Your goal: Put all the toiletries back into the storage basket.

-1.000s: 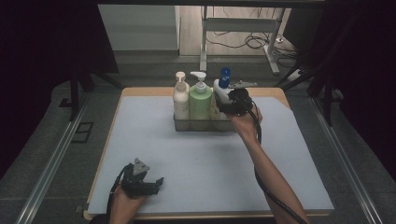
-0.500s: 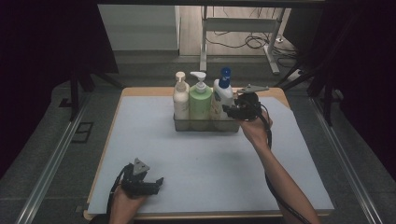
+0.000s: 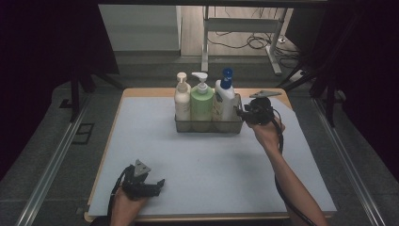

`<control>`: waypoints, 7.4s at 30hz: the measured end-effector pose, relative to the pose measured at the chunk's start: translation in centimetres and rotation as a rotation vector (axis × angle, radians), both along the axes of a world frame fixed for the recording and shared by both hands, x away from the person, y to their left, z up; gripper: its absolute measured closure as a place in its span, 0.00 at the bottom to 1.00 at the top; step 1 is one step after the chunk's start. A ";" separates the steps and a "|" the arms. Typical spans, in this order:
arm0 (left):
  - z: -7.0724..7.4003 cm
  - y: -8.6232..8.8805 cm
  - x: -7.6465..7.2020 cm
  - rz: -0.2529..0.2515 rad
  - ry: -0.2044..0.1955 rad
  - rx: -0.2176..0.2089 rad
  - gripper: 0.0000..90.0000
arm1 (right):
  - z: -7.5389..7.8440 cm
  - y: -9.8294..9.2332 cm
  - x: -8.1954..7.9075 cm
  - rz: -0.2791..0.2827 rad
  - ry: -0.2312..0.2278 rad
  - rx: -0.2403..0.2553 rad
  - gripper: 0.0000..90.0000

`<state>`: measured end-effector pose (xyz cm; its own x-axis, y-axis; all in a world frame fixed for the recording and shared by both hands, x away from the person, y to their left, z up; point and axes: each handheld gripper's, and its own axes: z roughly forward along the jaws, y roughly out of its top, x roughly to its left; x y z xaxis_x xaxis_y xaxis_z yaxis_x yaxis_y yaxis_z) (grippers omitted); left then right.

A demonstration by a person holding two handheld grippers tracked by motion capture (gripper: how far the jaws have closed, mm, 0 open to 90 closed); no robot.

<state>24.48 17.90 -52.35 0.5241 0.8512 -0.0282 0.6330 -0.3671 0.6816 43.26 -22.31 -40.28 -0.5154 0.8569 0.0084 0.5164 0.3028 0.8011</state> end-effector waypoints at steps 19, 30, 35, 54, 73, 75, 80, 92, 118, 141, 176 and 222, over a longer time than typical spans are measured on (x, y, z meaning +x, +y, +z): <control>0.0 0.0 0.0 0.000 0.000 0.000 0.14 | -2.0 0.2 3.0 -0.038 0.023 -0.014 0.96; 0.0 0.0 0.0 0.000 0.001 0.000 0.14 | -3.4 0.9 4.4 -0.047 0.083 0.006 0.99; 0.0 0.0 0.0 0.000 0.001 0.000 0.14 | -4.3 1.5 4.7 -0.031 0.109 0.005 0.99; 0.0 0.0 0.0 0.000 0.001 0.000 0.14 | -5.5 2.9 4.4 -0.003 0.146 -0.004 0.99; 0.0 0.0 0.0 0.002 0.003 -0.002 0.14 | -5.5 3.7 3.5 0.023 0.149 -0.011 0.99; 0.0 0.0 0.0 0.001 0.001 0.001 0.14 | -5.4 3.9 3.3 0.030 0.147 -0.015 0.99; 0.0 0.0 0.0 0.001 0.002 0.001 0.14 | -5.4 4.0 3.1 0.040 0.144 -0.019 0.99; 0.0 0.0 0.0 0.001 0.002 0.001 0.14 | -5.1 4.2 2.8 0.027 0.121 -0.052 0.91; 0.0 0.0 0.0 0.002 0.001 0.001 0.14 | -2.8 2.5 0.7 0.074 0.057 -0.055 0.53; 0.0 0.0 0.0 0.001 0.000 0.000 0.14 | -1.6 1.1 -1.5 0.152 0.020 -0.023 0.19; 0.0 0.0 0.0 0.002 0.000 0.000 0.14 | -1.0 -2.7 -9.2 0.238 -0.003 -0.098 0.00; 0.0 0.0 0.0 0.002 -0.002 0.001 0.14 | -11.7 -7.0 -15.7 0.185 0.130 -0.102 0.03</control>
<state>24.48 17.89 -52.37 0.5225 0.8522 -0.0266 0.6322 -0.3662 0.6828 27.55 -29.36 -52.01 -0.6639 0.7478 0.0033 0.5415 0.4776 0.6918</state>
